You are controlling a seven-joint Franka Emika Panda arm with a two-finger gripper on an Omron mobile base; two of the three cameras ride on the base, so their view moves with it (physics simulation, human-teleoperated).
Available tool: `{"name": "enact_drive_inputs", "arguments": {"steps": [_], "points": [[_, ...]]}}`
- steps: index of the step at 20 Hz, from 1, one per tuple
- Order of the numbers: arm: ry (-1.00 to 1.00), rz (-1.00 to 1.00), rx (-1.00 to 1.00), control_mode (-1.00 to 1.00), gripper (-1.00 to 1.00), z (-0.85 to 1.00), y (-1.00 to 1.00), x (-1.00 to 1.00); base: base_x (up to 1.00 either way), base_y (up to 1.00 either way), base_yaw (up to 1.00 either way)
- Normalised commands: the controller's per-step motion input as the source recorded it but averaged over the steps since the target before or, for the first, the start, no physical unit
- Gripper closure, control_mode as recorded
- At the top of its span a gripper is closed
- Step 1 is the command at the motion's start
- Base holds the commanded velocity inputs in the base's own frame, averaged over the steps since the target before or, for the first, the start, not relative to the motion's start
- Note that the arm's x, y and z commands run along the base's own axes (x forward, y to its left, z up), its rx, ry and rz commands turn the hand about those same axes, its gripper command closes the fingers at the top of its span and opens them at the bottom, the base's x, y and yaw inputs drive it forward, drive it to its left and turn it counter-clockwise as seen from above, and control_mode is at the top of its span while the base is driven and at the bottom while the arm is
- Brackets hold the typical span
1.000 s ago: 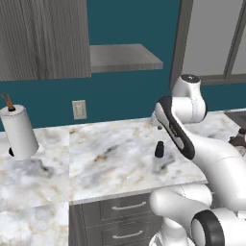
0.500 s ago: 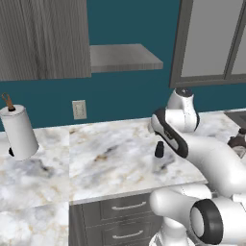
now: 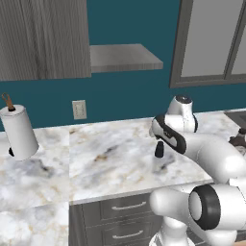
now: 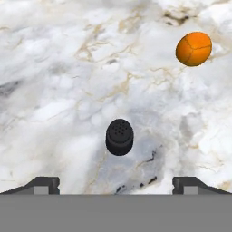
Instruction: There are various items on the counter. Only move the condiments/shakers into the cabinet.
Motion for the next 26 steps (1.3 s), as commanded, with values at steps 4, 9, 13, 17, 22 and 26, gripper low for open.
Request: {"name": "enact_drive_inputs", "arguments": {"steps": [4,9,13,17,22,26], "points": [[0.00,0.00,0.00,-1.00,-1.00,-0.24,0.00,-0.01,0.00,0.00,0.00],[0.00,0.00,0.00,-1.00,-1.00,-0.27,0.00,0.00,0.00,0.00,0.00],[0.00,-0.01,0.00,-1.00,-1.00,-0.17,0.00,0.01,0.00,0.00,0.00],[0.00,0.00,0.00,-1.00,-1.00,-0.11,0.00,0.08,0.00,0.00,0.00],[0.00,0.00,0.00,-1.00,-1.00,-0.18,0.00,0.13,0.00,0.00,0.00],[0.00,0.00,0.00,-1.00,-1.00,-0.19,0.00,0.17,0.00,0.00,0.00]]}}
